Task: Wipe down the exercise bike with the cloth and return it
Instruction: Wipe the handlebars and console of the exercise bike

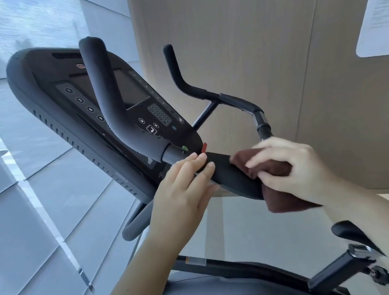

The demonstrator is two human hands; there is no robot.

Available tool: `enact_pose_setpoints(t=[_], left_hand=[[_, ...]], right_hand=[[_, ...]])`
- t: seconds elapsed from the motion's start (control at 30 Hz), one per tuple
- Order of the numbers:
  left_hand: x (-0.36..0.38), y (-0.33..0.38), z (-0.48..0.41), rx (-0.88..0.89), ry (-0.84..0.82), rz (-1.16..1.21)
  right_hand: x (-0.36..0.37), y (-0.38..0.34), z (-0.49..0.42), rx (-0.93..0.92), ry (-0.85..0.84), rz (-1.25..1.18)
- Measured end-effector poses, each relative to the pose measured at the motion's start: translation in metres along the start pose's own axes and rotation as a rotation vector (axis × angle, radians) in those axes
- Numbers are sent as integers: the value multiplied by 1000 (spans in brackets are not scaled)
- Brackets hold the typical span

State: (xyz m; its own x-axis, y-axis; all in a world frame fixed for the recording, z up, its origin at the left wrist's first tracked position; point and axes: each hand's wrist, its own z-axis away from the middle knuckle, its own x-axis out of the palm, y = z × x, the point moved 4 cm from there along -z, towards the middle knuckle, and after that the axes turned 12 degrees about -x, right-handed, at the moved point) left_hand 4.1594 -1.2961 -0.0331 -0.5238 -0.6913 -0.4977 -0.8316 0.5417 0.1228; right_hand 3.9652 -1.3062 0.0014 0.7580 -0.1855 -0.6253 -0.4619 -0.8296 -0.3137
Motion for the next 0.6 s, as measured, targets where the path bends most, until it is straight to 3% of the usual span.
enact_pose_setpoints(t=[0.13, 0.43, 0.6], left_hand=[[-2, 0, -1, -11, -12, -7], [-2, 1, 0, -21, -24, -18], [-2, 5, -3, -8, -71, -77]], right_hand=[[28, -18, -52, -92, -63, 27], [-7, 6, 19, -3, 16, 25], [10, 9, -37, 21, -77, -35]])
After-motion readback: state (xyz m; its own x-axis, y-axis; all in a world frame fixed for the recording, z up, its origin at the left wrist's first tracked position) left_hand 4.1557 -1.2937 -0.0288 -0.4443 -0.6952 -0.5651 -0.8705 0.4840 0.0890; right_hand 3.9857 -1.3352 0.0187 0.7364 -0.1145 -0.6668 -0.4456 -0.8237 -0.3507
